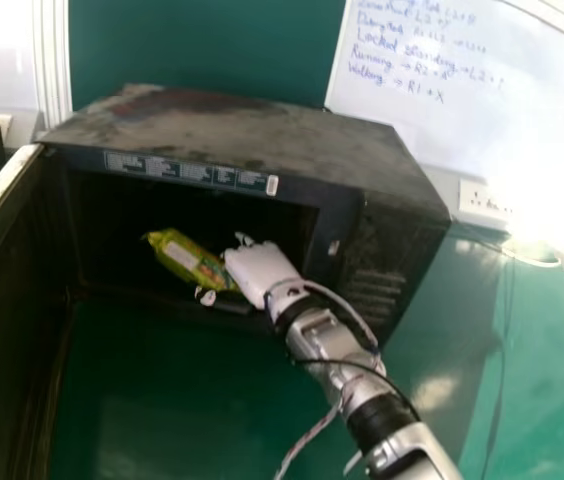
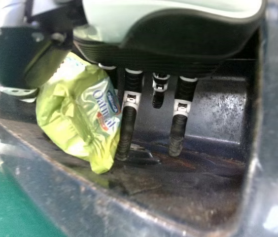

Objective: Put biscuit inside oven

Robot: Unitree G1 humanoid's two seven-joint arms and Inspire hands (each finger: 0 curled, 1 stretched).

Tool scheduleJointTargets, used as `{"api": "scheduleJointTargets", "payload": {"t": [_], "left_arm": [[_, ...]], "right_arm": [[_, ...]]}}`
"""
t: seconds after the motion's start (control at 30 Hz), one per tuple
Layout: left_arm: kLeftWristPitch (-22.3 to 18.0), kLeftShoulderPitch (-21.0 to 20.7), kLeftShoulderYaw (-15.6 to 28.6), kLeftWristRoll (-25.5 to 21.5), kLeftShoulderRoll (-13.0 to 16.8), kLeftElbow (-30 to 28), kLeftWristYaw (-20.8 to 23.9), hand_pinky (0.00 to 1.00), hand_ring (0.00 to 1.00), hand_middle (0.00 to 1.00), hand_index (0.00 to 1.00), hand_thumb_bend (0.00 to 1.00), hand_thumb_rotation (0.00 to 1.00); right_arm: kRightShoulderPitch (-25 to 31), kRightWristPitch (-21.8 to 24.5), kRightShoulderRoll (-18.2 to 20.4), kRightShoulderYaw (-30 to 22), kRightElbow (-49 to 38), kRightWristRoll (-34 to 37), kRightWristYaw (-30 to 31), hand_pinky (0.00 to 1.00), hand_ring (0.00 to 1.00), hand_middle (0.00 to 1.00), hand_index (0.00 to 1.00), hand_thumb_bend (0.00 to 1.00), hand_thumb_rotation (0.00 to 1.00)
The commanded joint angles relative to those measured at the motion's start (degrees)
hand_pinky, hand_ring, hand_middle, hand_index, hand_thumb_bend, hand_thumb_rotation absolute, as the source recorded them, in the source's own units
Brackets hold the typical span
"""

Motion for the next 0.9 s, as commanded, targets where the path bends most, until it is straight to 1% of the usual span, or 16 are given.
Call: {"api": "scheduleJointTargets", "payload": {"t": [0.0,0.1,0.23,0.4,0.6,0.7,0.87], "left_arm": [[-0.6,0.3,0.2,0.2,-0.2,0.0,0.1,0.64,0.76,0.81,0.81,0.92,0.62],[-0.3,0.1,0.0,-0.6,-0.2,0.2,-0.3,0.63,0.76,0.80,0.81,0.92,0.62],[0.2,0.3,0.0,-0.7,-0.3,-0.4,-0.2,0.63,0.75,0.82,0.82,0.92,0.62],[-0.2,0.4,-0.2,-0.3,-0.3,-0.3,0.0,0.65,0.74,0.84,0.82,0.93,0.60],[-0.3,0.6,0.1,0.1,0.0,-0.4,0.0,0.67,0.74,0.85,0.82,0.94,0.59],[0.5,0.5,0.2,-0.1,-0.5,-1.1,0.4,0.67,0.75,0.85,0.82,0.93,0.60],[-1.0,0.6,-0.1,0.3,-0.3,-0.2,0.1,0.69,0.76,0.85,0.83,0.92,0.59]], "right_arm": [[-3.0,0.2,0.0,0.3,3.0,1.0,-1.6,0.46,0.47,0.49,0.47,0.50,0.00],[-4.7,0.5,0.8,1.2,6.3,1.2,-2.5,0.45,0.46,0.49,0.48,0.50,0.00],[-6.6,0.5,1.8,1.7,10.1,2.0,-2.9,0.45,0.47,0.48,0.47,0.50,0.00],[-8.6,0.1,2.5,2.3,13.9,2.8,-3.4,0.45,0.46,0.48,0.48,0.50,0.00],[-10.2,0.1,2.9,3.0,16.7,3.8,-4.0,0.44,0.46,0.49,0.48,0.50,0.00],[-10.8,0.3,3.0,3.3,17.9,4.2,-3.9,0.45,0.47,0.49,0.47,0.50,0.00],[-11.6,0.6,2.9,3.4,19.7,4.8,-3.6,0.45,0.47,0.49,0.47,0.50,0.00]]}}
